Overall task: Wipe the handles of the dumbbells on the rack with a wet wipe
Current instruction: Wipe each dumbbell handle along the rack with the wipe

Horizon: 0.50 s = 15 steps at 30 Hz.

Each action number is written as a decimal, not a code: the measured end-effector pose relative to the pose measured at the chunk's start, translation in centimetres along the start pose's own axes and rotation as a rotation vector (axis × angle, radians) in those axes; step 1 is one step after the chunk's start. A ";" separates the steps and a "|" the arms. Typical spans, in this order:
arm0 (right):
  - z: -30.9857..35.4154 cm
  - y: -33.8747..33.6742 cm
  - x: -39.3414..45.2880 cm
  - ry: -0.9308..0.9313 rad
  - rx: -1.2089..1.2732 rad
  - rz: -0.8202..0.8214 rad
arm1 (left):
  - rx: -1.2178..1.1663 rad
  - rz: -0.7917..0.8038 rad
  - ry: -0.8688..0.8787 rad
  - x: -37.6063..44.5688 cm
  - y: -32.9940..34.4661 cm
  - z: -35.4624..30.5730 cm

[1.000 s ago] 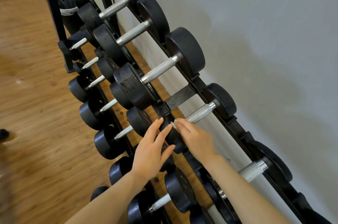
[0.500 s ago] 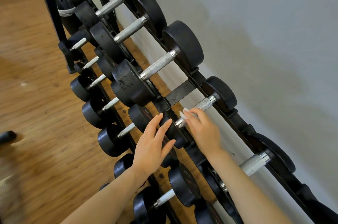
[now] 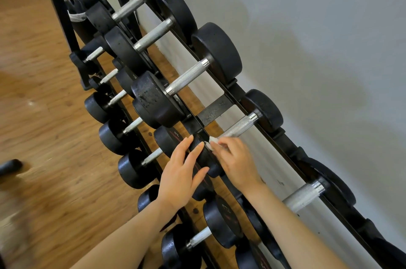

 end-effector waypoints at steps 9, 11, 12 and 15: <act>-0.9 -0.2 -0.3 0.129 0.170 -0.016 | -0.015 0.002 -0.008 0.1 -0.1 -0.1; -1.7 -1.2 -0.2 0.254 0.335 -0.091 | -0.018 0.002 -0.007 0.1 -0.1 -0.1; -2.0 -1.3 -0.2 0.324 0.382 -0.117 | -0.018 0.001 -0.005 0.1 -0.1 -0.2; -1.3 0.0 -0.4 0.429 0.431 -0.018 | -0.035 -0.002 -0.003 0.1 -0.1 -0.2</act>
Point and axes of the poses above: each hand's wrist, its own x-axis towards the middle knuckle, its own y-axis out of the palm, z = x × y, the point moved 5 cm from there along x, towards the middle knuckle, and after that the axes turned 6 degrees about x, right-handed, at the moved point
